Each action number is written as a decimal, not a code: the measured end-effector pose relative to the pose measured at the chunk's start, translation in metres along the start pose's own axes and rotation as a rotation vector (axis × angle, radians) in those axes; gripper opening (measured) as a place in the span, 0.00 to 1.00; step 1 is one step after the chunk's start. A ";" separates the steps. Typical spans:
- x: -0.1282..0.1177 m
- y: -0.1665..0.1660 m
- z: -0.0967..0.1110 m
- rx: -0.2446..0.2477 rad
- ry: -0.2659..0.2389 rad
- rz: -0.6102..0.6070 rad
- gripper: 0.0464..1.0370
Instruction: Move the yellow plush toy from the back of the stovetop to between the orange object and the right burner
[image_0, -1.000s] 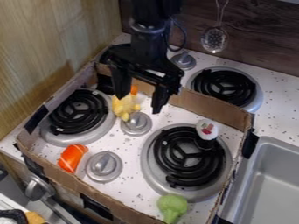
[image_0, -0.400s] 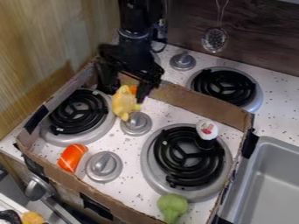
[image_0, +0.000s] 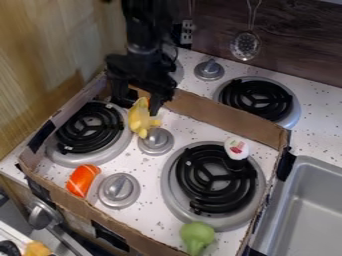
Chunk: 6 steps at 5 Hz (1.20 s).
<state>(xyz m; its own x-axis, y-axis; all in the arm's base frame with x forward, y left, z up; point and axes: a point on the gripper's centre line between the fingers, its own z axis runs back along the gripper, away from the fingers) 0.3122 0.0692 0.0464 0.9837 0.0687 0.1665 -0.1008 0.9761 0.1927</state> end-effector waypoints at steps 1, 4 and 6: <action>0.000 0.002 -0.017 -0.021 0.005 0.009 0.96; 0.006 -0.002 -0.040 0.007 -0.023 0.043 0.65; -0.002 -0.012 -0.041 0.050 -0.069 0.071 0.29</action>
<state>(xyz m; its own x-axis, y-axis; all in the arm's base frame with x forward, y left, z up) 0.3175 0.0664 0.0038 0.9613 0.1217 0.2471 -0.1793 0.9575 0.2259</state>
